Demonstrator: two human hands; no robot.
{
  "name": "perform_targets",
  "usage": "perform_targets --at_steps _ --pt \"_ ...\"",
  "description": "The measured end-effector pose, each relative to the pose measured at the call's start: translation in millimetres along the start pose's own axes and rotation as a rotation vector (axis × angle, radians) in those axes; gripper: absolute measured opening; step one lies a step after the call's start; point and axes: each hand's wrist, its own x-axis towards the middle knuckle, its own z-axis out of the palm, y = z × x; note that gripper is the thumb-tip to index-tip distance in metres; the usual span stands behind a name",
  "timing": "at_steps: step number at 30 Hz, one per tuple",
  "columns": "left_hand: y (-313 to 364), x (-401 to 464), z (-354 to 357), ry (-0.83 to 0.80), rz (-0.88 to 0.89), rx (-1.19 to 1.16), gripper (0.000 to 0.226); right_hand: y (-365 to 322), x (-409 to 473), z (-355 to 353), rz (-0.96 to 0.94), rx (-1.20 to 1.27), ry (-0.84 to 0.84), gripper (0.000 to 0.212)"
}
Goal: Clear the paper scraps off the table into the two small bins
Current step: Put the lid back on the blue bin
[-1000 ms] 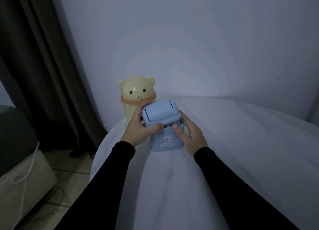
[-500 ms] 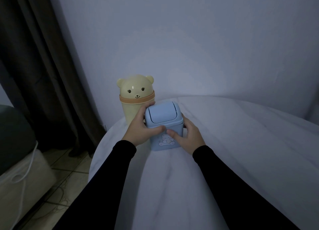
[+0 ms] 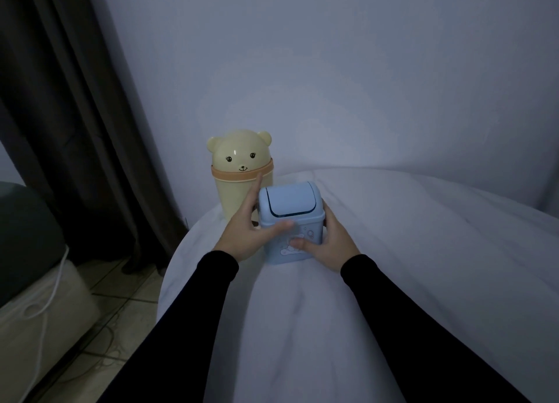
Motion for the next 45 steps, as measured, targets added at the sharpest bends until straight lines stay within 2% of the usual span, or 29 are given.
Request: perform_targets --at_steps 4,5,7,9,11,13,18,21,34,45 --pt "-9.5 4.2 5.3 0.532 0.008 -0.054 0.057 3.9 3.7 0.7 0.001 0.015 0.022 0.081" --pt "-12.6 10.6 5.3 0.647 -0.028 -0.032 0.053 4.4 5.9 1.6 -0.001 0.021 0.041 0.08" --pt "-17.0 24.1 6.2 0.739 -0.142 0.062 0.068 5.4 9.6 1.7 -0.006 0.029 0.085 0.078" --pt "-23.0 36.7 7.4 0.724 -0.249 0.092 0.095 8.8 15.7 1.1 -0.011 0.028 0.125 0.076" --pt "-32.0 50.8 7.5 0.7 -0.27 0.109 0.118 13.2 23.2 -1.7 -0.01 0.032 0.169 0.076" --pt "-41.0 66.3 7.8 0.703 -0.293 0.133 0.13 18.7 31.1 -6.3 -0.019 0.033 0.204 0.072" --pt "-54.6 85.8 10.0 0.729 -0.313 0.111 0.129 31.4 47.4 -29.8 -0.015 -0.022 0.251 0.064" --pt "-53.9 94.7 28.3 0.705 -0.288 0.114 0.128 40.0 58.0 -59.8 -0.006 -0.071 0.293 0.069" --pt "-11.6 136.1 195.2 0.553 -0.291 0.068 0.127 76.9 67.2 -202.5 0.066 -0.112 0.404 0.059" --pt "-18.9 149.1 205.7 0.543 -0.251 0.078 0.125 94.4 84.7 -208.0 0.031 -0.012 0.387 0.058"
